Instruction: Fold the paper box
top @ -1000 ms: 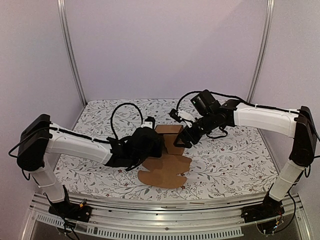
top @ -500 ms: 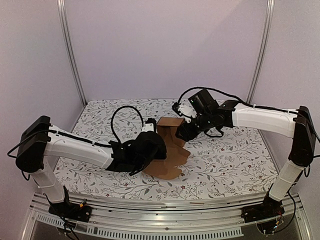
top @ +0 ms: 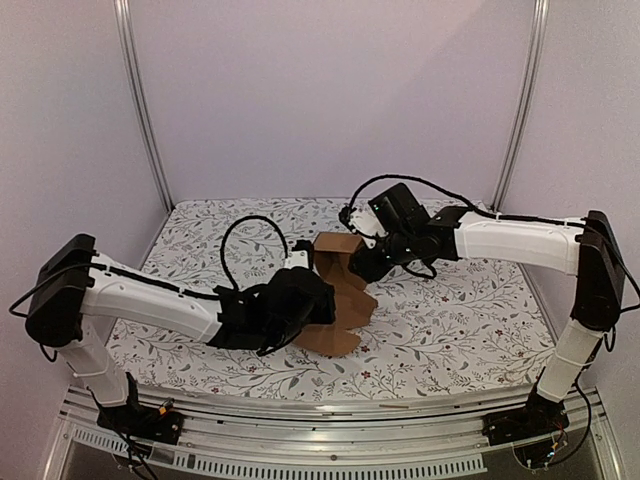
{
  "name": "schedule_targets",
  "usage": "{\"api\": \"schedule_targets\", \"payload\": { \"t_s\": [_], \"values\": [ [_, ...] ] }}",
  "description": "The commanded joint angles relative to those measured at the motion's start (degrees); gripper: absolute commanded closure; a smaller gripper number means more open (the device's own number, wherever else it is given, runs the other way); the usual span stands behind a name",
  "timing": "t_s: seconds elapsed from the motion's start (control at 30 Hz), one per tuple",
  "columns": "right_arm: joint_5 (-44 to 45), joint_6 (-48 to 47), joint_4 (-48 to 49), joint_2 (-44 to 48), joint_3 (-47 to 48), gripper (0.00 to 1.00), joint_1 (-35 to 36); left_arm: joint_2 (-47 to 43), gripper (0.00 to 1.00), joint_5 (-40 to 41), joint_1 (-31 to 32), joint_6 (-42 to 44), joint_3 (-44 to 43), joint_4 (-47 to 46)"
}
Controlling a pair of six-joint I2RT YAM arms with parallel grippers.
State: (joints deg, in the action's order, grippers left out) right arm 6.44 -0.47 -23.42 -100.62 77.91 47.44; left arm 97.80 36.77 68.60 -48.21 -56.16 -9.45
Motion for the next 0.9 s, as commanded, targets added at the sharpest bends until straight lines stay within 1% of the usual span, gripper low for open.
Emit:
{"api": "schedule_targets", "payload": {
  "t_s": [0.0, 0.07, 0.13, 0.2, 0.27, 0.37, 0.43, 0.5, 0.63, 0.87],
  "values": [
    [-12.54, -8.32, 1.95, -1.3, -3.28, 0.61, -1.38, -12.04, 0.69, -3.96, 1.16, 7.42, 7.11, 0.56],
    [-17.21, -11.69, 1.97, -1.33, -4.22, 0.6, -1.58, -20.26, 0.55, -3.08, 0.93, 10.29, 10.12, 2.93],
    [-24.03, -16.26, 0.57, -1.61, -4.21, 0.58, -1.65, -26.13, 0.36, -0.3, 0.04, 11.87, 11.72, 7.3],
    [-28.28, -21.1, -0.06, -2.42, -3.97, 0.57, -1.66, -30.22, 0.26, -0.6, -3.1, 13.27, 13.2, 9.24],
    [-31.59, -24.3, -2.73, -4.1, -1.2, 0.55, -1.66, -32.53, 0.21, -5.3, -7.15, 14.12, 14.96, 8.57],
    [-34.09, -27.79, -8.08, -9.79, 4.07, 0.5, -1.65, -31.83, 0.17, -15.02, -13.45, 15.11, 17.38, 3.64],
    [-35.51, -30.9, -10.05, -12.96, 6.3, 0.46, -1.57, -28.97, 0.15, -20.68, -15.78, 16.88, 17.2, 1.0],
    [-34.62, -32.35, -10.03, -14.89, 7.3, 0.41, -1.64, -25.05, 0.14, -24.17, -16.95, 18.96, 15.02, 0.7],
    [-31.65, -32.4, -9.27, -16.35, 7.34, 0.35, -1.68, -18.18, 0.14, -28.88, -17.89, 21.71, 12.2, 0.04],
    [-27.43, -25.22, -4.19, -13.1, 1.7, 0.31, -1.76, -11.42, 0.15, -35.61, -19.11, 21.84, 11.65, -5.58]
  ]
}}
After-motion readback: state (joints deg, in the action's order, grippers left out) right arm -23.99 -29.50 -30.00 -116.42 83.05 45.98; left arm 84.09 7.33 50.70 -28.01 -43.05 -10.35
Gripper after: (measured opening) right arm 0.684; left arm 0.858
